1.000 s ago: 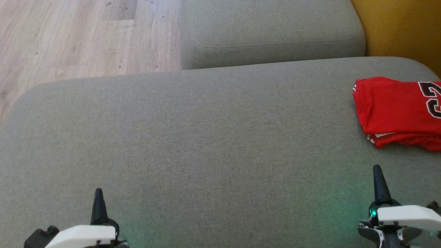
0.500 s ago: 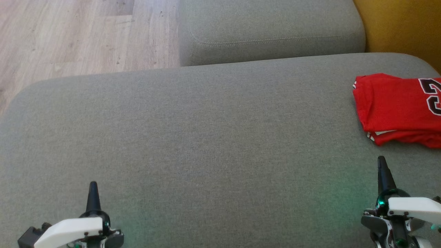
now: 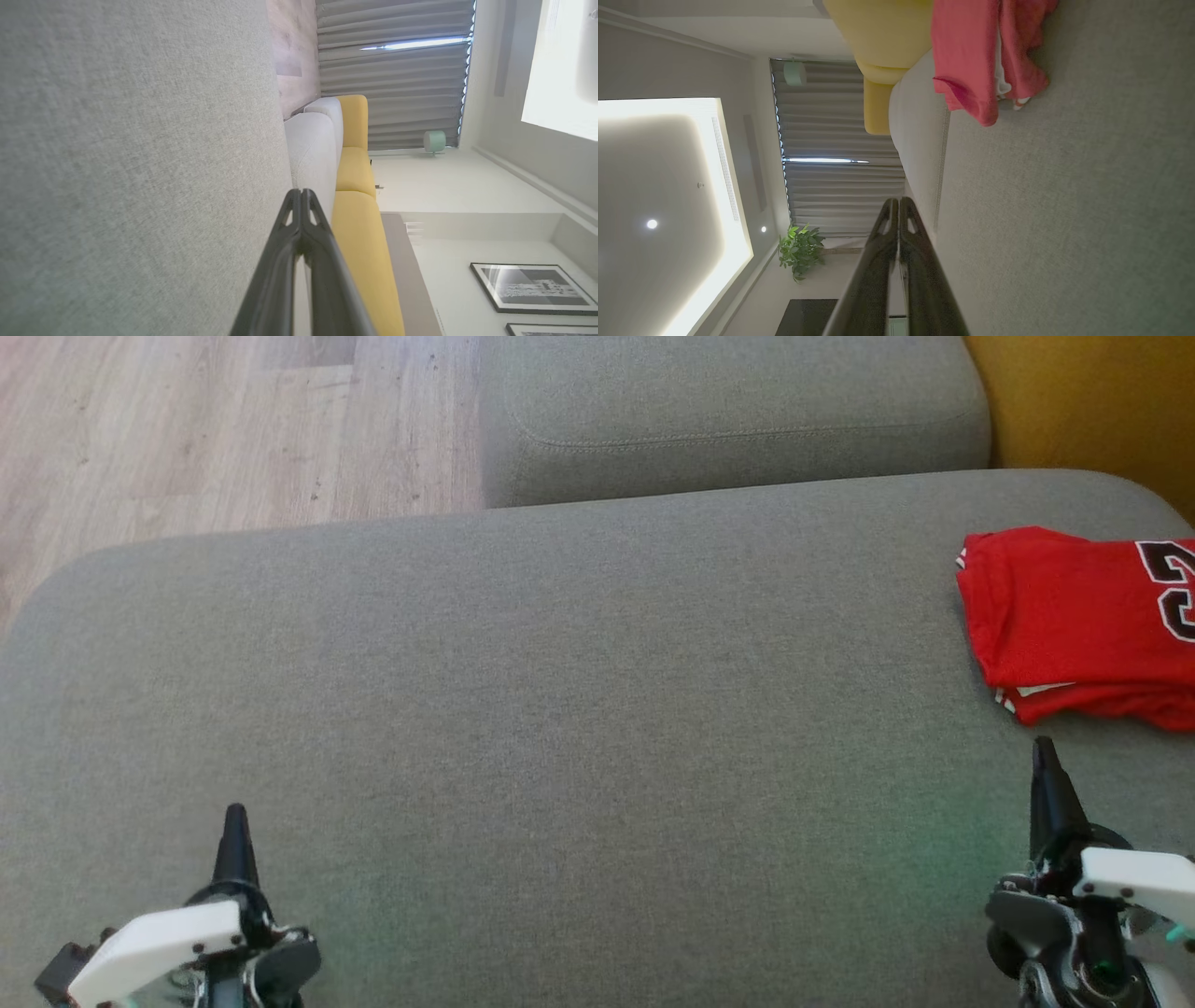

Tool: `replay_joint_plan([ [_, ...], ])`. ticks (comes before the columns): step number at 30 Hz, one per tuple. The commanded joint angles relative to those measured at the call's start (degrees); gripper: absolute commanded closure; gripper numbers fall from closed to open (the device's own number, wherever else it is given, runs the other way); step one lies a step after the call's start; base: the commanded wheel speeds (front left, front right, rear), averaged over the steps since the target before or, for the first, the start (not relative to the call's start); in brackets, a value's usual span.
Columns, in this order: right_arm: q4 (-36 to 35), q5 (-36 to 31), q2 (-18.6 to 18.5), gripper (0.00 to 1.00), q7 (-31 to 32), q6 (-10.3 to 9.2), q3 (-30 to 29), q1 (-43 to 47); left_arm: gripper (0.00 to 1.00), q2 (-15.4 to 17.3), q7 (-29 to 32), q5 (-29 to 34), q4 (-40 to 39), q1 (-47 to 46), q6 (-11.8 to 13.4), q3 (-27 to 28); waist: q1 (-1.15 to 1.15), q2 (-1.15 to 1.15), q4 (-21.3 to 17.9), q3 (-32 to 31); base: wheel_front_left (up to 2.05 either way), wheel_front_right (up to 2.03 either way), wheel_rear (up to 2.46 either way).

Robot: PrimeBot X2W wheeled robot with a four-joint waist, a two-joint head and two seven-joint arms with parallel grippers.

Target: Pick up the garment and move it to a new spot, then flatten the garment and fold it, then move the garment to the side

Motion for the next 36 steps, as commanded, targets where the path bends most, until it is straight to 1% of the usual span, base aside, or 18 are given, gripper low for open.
replay_joint_plan([
  [1,-1.68,2.56,-1.01,1.0,0.98,0.22,0.61,-3.51,1.0,0.61,0.63,-2.36,-1.39,-3.75,-1.03,2.58,0.0,0.0,-0.04,0.12,0.0,0.0,0.0],
  [5,-1.58,4.29,-0.99,1.0,1.44,0.22,0.33,-3.98,1.0,0.58,1.09,-4.14,-1.24,-4.23,-1.34,3.03,0.0,0.0,-0.09,0.26,0.0,0.0,0.0],
  [36,-1.54,3.78,-0.56,1.0,1.93,0.22,-0.28,-4.03,1.0,0.04,1.69,-3.52,-1.2,-4.28,-1.34,3.77,0.0,0.0,-0.09,0.25,0.0,0.0,0.0],
])
